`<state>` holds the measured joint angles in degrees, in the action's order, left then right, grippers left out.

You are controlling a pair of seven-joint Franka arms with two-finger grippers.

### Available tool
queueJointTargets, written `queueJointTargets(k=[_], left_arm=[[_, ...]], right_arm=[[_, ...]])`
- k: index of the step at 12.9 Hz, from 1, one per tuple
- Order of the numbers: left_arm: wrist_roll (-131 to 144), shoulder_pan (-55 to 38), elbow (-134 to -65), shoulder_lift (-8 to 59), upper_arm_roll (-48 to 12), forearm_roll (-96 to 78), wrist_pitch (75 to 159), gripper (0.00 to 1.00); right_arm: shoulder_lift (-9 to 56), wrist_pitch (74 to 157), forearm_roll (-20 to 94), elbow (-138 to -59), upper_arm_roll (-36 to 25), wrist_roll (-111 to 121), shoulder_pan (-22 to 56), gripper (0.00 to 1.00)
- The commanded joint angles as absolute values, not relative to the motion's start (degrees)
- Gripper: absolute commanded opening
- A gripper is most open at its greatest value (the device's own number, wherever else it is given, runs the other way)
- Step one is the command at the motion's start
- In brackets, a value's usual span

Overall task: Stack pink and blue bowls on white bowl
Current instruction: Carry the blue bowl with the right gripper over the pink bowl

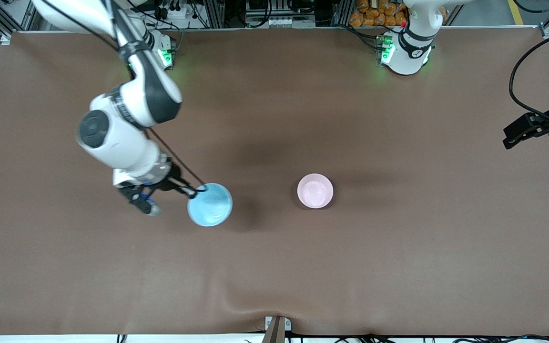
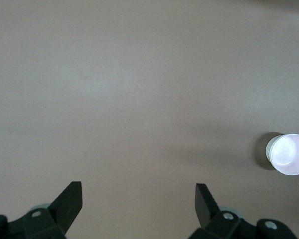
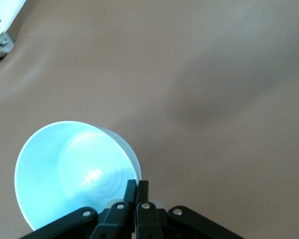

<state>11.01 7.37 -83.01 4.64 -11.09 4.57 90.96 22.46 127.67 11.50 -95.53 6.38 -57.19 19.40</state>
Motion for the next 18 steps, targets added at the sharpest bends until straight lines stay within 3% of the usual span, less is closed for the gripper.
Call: queueJointTargets(k=[1, 5, 10, 18], left_arm=[[10.02, 7.82, -83.85, 3.43, -11.07, 3.52, 89.13, 1.0], [9.84, 8.17, -84.55, 3.34, -11.07, 3.52, 88.94, 1.0], [9.67, 8.26, -88.41, 2.47, -11.07, 3.52, 92.62, 1.0], [7.82, 8.26, -89.91, 2.11, -11.07, 3.52, 93.87, 1.0]], right_arm=[[29.16, 126.74, 11.25, -87.04, 5.54, -66.67, 25.55, 0.0], [39.09, 127.0, 3.35, -77.19, 5.63, -82.77, 31.45, 0.0], [45.25, 127.0, -0.78, -69.27, 5.36, -93.41, 37.96, 0.0], [49.75, 127.35, -2.2, -65.48, 5.1, -99.49, 43.15, 0.0]])
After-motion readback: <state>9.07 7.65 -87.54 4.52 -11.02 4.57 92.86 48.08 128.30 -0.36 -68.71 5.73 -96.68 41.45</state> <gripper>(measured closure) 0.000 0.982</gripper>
